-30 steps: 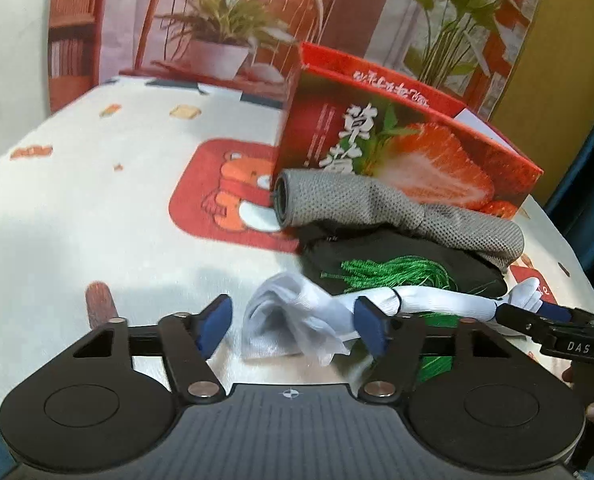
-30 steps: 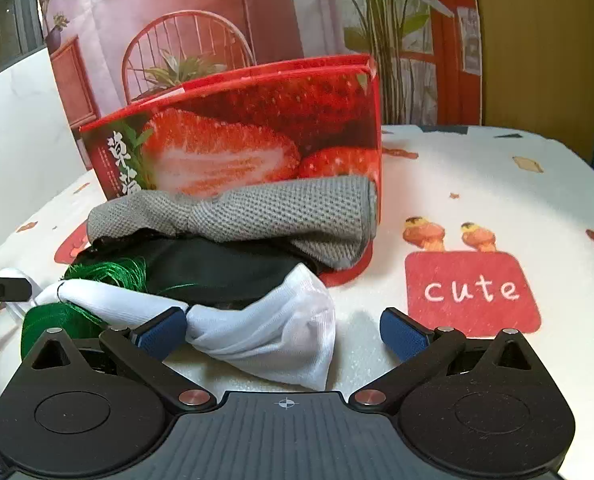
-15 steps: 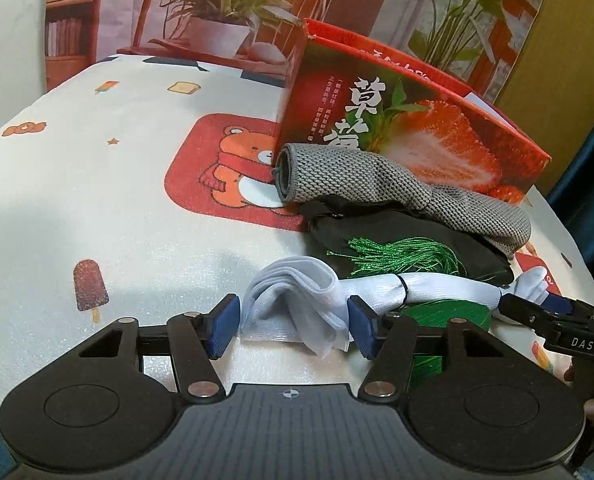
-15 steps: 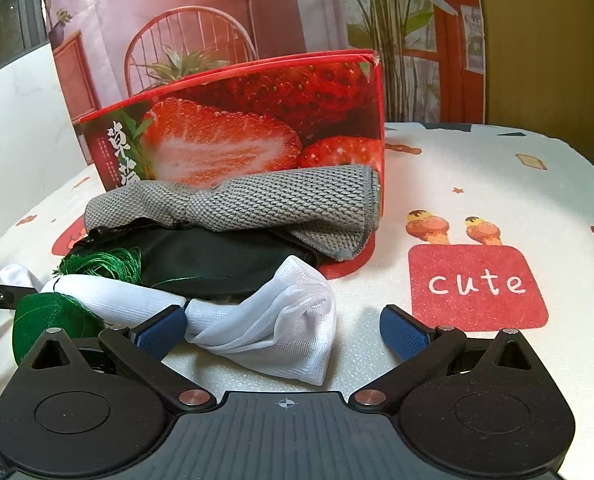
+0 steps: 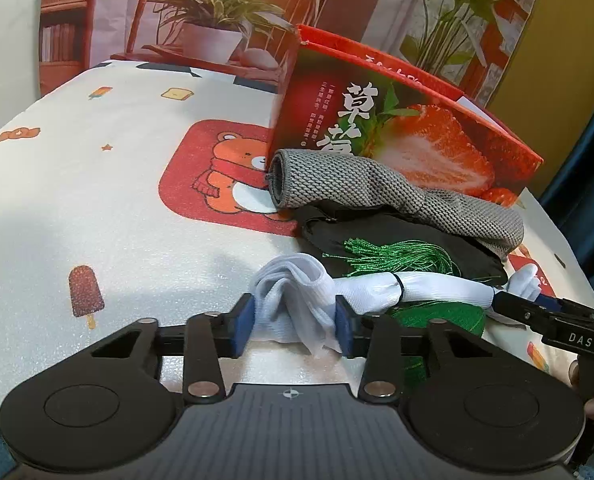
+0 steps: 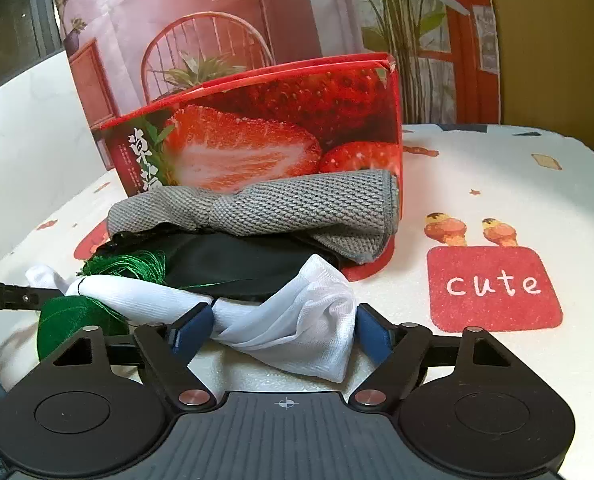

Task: Organize soft objects
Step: 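Grasp the white knotted sock with both grippers, then lift the white sock with both grippers over the red box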

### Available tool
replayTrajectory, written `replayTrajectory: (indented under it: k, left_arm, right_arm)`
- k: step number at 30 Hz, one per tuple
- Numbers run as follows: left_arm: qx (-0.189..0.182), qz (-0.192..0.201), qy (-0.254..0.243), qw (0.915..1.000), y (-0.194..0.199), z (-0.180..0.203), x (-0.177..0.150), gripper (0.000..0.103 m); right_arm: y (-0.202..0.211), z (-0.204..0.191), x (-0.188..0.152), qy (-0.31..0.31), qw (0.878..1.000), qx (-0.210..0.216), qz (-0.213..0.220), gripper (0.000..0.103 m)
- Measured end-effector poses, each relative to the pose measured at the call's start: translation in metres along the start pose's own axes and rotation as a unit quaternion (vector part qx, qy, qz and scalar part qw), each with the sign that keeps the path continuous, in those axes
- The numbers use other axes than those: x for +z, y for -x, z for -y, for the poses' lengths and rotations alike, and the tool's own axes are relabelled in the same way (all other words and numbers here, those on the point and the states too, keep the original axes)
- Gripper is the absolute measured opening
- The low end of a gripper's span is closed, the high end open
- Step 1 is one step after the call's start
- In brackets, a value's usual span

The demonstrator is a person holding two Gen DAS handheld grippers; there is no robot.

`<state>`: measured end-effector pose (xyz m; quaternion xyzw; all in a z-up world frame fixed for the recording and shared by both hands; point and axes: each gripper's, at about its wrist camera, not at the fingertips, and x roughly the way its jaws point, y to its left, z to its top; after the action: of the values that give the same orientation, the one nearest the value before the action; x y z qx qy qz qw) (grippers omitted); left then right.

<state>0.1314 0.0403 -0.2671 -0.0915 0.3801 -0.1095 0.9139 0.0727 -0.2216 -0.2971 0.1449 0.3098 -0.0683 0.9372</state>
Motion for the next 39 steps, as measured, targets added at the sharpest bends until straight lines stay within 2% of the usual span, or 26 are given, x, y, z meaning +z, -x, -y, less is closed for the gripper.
replayTrajectory:
  k: [2,4,5,6,8,11,15,21,27,31,39]
  left_arm:
    - [0.001,0.002,-0.002,1.0000,0.000,0.001,0.000,0.035]
    - [0.002,0.005,-0.002,1.0000,0.001,0.001,0.000,0.026]
    - [0.001,0.007,0.000,1.0000,0.002,0.001,0.000,0.023]
    - [0.001,0.010,0.001,0.9999,0.003,0.001,0.000,0.019]
    - [0.002,0.015,0.004,0.9999,0.004,0.001,0.001,0.018]
    - [-0.001,0.020,0.006,0.9998,0.006,0.001,0.002,0.016]
    - [-0.004,0.032,0.000,0.9995,0.012,0.001,0.004,0.015]
    - [-0.015,0.075,-0.015,0.9970,0.034,0.007,0.016,0.015]
    - [-0.026,0.124,-0.033,0.9914,0.058,0.018,0.040,0.015]
    - [-0.030,0.138,-0.035,0.9894,0.060,0.023,0.057,0.015]
    - [-0.038,0.154,-0.045,0.9863,0.055,0.034,0.091,0.015]
  right_arm:
    - [0.002,0.000,0.001,-0.006,1.000,0.003,0.001,0.069]
    - [0.004,0.001,0.002,-0.016,1.000,0.006,0.002,0.064]
    - [0.005,0.003,0.003,-0.026,1.000,0.008,0.003,0.057]
    - [0.007,0.005,0.004,-0.037,0.999,0.011,0.005,0.046]
    - [0.009,0.012,0.006,-0.064,0.998,0.011,0.007,0.033]
    - [0.010,0.023,0.005,-0.102,0.995,0.020,0.007,0.027]
    - [0.013,0.019,0.006,-0.088,0.996,0.015,0.016,0.019]
    - [0.032,0.010,0.020,-0.063,0.996,0.015,0.059,0.016]
    - [0.054,0.005,0.050,-0.037,0.993,0.021,0.114,0.016]
    - [0.060,0.001,0.075,-0.016,0.989,0.023,0.142,0.016]
    - [0.056,-0.001,0.115,0.016,0.986,0.011,0.168,0.016]
